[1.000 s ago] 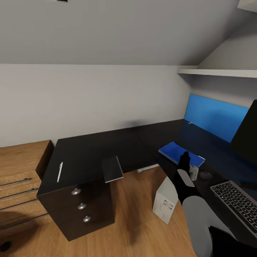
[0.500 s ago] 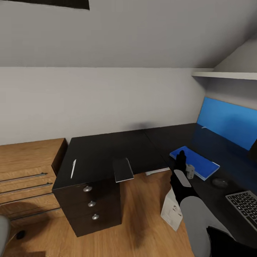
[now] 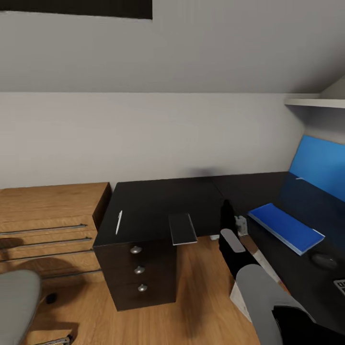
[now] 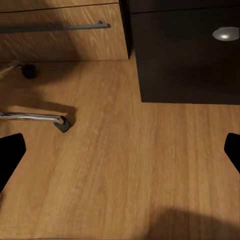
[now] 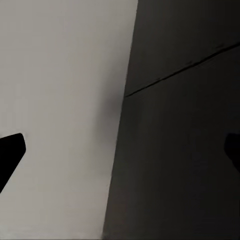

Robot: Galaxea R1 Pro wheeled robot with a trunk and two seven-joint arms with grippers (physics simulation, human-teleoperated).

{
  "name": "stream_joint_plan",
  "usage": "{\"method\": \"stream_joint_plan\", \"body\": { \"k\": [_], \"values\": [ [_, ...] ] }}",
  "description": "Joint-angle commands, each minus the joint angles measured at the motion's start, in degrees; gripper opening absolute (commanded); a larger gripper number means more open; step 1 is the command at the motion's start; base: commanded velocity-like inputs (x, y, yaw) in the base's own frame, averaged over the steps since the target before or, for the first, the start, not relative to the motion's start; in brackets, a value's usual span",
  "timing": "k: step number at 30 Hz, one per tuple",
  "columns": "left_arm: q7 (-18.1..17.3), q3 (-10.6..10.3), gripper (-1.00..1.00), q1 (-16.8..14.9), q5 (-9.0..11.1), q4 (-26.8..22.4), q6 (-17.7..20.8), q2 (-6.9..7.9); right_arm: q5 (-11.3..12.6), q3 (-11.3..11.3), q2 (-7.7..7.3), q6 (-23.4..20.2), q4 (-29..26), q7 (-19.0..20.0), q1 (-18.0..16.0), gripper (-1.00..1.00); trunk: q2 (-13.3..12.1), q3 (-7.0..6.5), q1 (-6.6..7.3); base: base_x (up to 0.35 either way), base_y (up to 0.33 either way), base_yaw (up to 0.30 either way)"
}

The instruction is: In the bedroom, organize the workspace by keeping the computer under the desk, ensuring the monitor is on the desk, placing the keyboard on the desk next to the monitor, placing the mouse on the desk next to the keyboard, moving the folder from the swivel chair onto the desk next to the mouse, stacking the notebook on top of the folder with the pen on top of the notebook, and positioning the swivel chair next to the desk.

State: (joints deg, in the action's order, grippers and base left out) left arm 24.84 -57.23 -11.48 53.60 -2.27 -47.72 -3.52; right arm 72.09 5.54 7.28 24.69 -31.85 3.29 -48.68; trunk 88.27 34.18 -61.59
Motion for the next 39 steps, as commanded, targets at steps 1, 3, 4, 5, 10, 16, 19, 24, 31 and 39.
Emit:
{"method": "stream_joint_plan", "body": {
  "k": [1,3,4,5,10,16,19,24,31,39],
  "values": [
    [0.6,-0.5,1.0,0.0,0.0,0.0,0.0,0.0,0.6,-1.1,0.11,-0.1,0.0,0.3,0.0,1.0,0.0,0.03,0.0,0.0,0.0,0.272],
    [0.6,-0.4,1.0,0.0,0.0,0.0,0.0,0.03,0.6,-4.0,0.2,-1.5,0.0,0.3,0.0,1.0,0.0,-0.02,0.0,0.0,0.0,0.272],
    [0.6,-0.4,1.0,0.0,0.1,0.0,0.0,0.09,0.6,-5.4,0.23,-2.7,0.0,0.3,0.1,1.0,0.0,-0.05,0.0,0.0,0.0,0.273],
    [0.6,-0.4,1.0,0.0,0.1,0.0,0.0,0.15,0.6,-6.5,0.25,-4.3,0.0,0.3,0.1,1.0,0.0,-0.07,0.0,0.0,0.0,0.274],
    [0.6,-0.3,1.0,0.0,0.1,0.1,0.0,0.25,0.7,-8.2,0.25,-13.1,0.0,0.2,0.1,1.0,0.0,-0.11,0.0,0.0,0.0,0.277],
    [0.6,-0.3,1.0,0.0,0.2,0.1,0.0,0.33,0.8,-8.5,0.07,-22.9,-0.3,0.2,0.1,1.0,0.0,-0.12,0.0,0.0,0.0,0.28],
    [0.6,-0.3,1.0,0.0,0.1,0.1,0.0,0.35,0.9,-8.5,-0.07,-27.2,-0.5,0.5,0.1,1.0,0.0,-0.12,0.0,0.0,0.0,0.225],
    [0.6,-0.3,1.0,0.0,0.2,0.2,0.0,0.36,1.2,-8.4,-0.14,-30.9,-1.1,2.0,0.1,1.0,0.0,-0.12,0.0,0.0,0.0,0.071],
    [1.6,-0.2,1.0,0.3,-0.1,-0.8,1.0,0.02,1.0,-8.5,-0.53,-31.5,-1.4,3.1,0.5,1.0,0.0,-0.12,0.0,0.0,0.0,0.01],
    [4.2,-1.1,1.0,0.3,-0.2,0.5,3.6,-1.17,1.0,-8.6,-1.85,-31.3,-1.0,4.1,0.0,1.0,0.0,-0.12,0.0,0.0,0.0,0.0]
  ]
}}
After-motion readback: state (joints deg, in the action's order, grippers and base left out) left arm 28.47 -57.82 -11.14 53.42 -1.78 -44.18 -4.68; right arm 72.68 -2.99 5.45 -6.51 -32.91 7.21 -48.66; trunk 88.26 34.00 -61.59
